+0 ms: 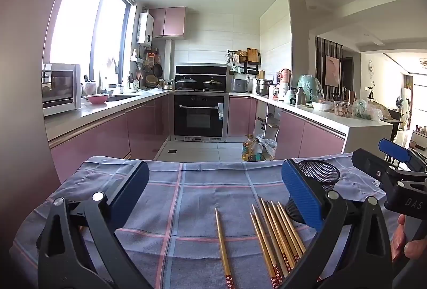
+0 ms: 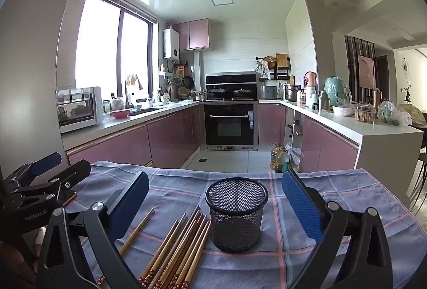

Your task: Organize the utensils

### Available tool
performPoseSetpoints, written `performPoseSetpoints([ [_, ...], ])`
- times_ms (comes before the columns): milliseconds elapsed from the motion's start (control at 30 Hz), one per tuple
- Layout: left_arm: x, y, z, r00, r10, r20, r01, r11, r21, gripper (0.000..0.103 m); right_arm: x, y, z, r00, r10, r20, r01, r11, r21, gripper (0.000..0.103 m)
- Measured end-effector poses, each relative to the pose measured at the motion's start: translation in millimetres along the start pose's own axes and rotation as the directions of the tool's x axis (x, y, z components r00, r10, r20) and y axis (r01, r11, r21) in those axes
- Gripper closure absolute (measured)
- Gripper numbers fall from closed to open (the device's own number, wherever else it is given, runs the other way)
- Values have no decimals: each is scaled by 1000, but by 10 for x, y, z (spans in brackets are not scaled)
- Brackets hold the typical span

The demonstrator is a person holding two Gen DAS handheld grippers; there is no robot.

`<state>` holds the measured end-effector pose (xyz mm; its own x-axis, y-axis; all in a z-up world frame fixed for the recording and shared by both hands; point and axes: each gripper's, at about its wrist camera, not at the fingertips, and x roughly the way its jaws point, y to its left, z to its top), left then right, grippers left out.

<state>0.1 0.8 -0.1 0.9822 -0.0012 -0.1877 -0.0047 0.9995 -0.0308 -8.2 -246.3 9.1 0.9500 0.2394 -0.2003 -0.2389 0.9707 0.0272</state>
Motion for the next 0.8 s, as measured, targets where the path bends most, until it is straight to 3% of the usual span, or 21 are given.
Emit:
performPoseSetpoints([
  [800, 36, -38, 23, 1000, -2, -7, 2, 1000, 0, 5, -21, -7, 22, 1000, 2, -4, -2, 1000, 4, 7],
])
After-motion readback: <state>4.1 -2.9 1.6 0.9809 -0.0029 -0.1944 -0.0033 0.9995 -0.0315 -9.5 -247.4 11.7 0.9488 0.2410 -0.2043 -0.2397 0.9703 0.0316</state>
